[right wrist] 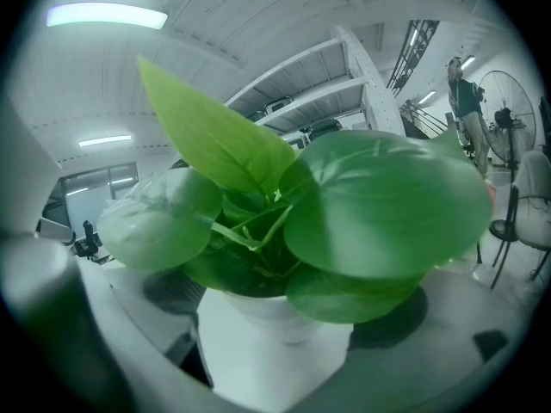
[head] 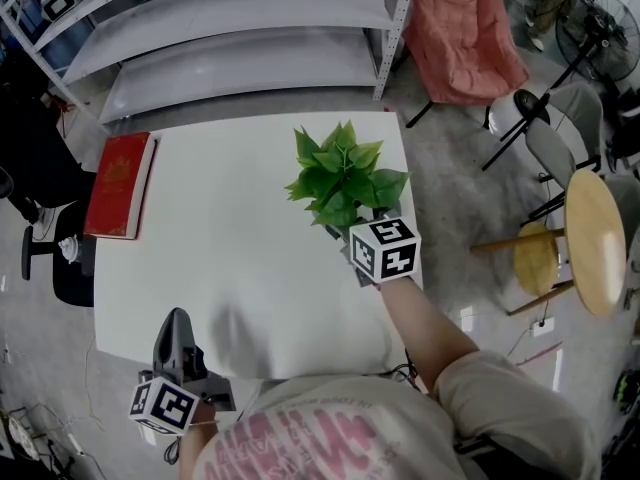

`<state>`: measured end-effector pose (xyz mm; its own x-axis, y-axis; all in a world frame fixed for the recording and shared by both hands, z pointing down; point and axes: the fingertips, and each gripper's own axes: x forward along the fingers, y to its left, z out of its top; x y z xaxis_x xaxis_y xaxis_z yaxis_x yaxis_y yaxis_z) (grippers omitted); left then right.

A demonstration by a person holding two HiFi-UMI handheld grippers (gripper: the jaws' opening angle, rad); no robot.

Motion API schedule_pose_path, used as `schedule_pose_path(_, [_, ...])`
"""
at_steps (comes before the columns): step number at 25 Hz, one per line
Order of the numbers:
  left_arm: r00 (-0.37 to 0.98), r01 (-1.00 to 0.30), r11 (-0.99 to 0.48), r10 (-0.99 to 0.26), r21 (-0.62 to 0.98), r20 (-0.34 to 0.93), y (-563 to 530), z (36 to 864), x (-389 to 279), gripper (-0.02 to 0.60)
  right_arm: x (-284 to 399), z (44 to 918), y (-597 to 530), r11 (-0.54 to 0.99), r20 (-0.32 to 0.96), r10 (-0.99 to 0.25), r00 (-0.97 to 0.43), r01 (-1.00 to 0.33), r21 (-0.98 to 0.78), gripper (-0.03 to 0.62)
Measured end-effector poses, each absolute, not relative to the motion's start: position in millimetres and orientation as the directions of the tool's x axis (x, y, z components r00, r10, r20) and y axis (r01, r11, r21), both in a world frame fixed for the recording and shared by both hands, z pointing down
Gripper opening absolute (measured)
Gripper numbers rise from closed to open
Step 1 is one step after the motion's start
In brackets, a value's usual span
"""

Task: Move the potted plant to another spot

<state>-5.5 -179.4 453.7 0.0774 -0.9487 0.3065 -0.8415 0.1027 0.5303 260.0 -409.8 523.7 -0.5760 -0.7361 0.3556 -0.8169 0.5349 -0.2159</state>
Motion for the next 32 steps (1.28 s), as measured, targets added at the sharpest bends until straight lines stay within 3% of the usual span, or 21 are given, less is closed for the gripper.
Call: schedule_pose_path(32, [0.072, -0.835, 0.113, -0.948, 0.539, 0.311, -187.3, 449.0, 3.0, 0.002, 260.2, 521.3, -412.1, 0.583, 0.369, -0.710, -0.600, -0.795, -0.169, 0.509])
